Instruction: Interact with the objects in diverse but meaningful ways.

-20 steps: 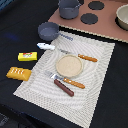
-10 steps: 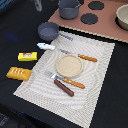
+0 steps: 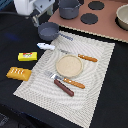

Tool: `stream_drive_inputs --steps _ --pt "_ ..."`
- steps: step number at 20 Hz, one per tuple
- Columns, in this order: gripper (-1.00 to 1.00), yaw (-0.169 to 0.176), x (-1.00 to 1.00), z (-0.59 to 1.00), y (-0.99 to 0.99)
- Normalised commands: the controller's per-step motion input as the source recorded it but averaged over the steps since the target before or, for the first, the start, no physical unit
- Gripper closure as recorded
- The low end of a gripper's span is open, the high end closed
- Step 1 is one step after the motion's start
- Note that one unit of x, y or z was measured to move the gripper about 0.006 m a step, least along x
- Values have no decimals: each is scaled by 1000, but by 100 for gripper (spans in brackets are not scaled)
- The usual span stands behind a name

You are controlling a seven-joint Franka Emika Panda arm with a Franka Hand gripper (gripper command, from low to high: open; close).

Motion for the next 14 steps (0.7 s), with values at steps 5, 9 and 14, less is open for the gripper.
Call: stream_drive_inputs --steps 5,9,14 --pt "-100 60 34 -158 -779" --pt "-100 58 19 -71 -819" --pt "-100 50 98 -45 -765"
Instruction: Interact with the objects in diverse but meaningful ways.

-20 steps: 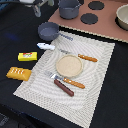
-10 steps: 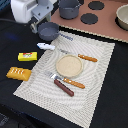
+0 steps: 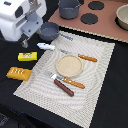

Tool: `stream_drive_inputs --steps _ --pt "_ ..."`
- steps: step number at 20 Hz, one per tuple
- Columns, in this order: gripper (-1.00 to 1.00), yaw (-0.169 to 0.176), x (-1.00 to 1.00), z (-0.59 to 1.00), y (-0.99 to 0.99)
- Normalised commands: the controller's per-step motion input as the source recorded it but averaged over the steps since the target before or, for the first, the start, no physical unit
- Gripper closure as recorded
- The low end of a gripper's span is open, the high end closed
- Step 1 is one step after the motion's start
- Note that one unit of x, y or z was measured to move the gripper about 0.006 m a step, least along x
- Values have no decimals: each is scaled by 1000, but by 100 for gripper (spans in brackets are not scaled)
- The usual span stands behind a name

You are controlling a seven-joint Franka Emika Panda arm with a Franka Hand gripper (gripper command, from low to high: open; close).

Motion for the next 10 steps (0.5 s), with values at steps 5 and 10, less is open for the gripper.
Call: stream_drive_inputs --steps 5,10 --pt "-100 7 398 -123 -557" --pt "-100 0 470 -189 -479"
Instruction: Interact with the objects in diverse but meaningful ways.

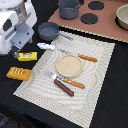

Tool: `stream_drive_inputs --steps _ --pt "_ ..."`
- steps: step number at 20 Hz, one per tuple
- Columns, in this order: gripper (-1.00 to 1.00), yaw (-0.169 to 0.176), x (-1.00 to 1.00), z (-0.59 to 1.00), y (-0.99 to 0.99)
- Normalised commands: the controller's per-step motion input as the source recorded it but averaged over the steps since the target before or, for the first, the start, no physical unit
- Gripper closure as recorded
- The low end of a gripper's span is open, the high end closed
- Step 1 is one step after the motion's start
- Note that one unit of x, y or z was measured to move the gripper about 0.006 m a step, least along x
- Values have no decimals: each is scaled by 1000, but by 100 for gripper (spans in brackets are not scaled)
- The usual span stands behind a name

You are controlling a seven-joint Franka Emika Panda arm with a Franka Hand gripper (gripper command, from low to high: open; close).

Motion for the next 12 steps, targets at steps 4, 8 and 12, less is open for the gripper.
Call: stream_drive_inputs --steps 4,8,12 --pt "-100 0 386 -106 -409" --pt "-100 0 483 -41 -392" --pt "-100 0 547 -67 -399"
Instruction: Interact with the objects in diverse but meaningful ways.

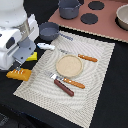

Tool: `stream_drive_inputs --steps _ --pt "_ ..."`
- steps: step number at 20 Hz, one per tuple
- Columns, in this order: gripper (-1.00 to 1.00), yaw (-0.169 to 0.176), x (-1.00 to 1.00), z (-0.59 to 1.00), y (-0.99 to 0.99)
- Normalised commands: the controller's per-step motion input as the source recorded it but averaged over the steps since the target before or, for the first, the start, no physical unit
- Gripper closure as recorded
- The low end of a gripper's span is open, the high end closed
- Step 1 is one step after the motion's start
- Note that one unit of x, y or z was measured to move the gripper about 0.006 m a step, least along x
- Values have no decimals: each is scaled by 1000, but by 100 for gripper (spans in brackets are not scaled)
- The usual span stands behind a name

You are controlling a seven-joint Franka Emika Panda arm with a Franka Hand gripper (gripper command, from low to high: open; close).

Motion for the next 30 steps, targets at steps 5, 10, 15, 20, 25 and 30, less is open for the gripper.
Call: stream_drive_inputs --steps 5,10,15,20,25,30 --pt "-100 44 131 -307 -210" --pt "-100 87 -124 -434 -134" --pt "-100 90 -290 -384 -114" --pt "-100 80 -246 -327 -142" --pt "100 68 -133 -229 -48" --pt "100 12 206 -92 0"
